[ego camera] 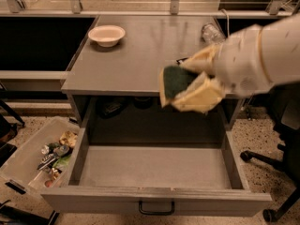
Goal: Place sponge into top drawer
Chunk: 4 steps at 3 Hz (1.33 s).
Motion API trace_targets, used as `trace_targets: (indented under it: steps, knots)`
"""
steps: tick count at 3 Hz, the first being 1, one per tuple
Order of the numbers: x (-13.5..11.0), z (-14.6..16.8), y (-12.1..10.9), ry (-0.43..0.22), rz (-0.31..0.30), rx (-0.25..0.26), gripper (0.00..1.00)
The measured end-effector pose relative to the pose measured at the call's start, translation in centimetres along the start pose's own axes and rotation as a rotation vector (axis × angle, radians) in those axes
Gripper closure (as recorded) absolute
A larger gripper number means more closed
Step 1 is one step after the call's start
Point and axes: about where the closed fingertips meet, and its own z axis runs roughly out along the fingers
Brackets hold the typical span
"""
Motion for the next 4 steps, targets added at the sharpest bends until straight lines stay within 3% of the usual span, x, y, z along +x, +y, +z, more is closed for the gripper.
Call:
trace_targets:
  steps: [1, 2, 3, 4]
  knots:
    - [5.4, 6.1, 3.4, -0.129, 0.036, -0.028, 1.00]
    - [10.6, 14.3, 8.1, -0.166, 0.074, -0.078, 1.00]
    - [16.4, 23.2, 15.1, -0.114, 0.147, -0.177, 1.00]
    - [16.9, 24.3, 16.1, -0.106, 0.155, -0.194, 1.00]
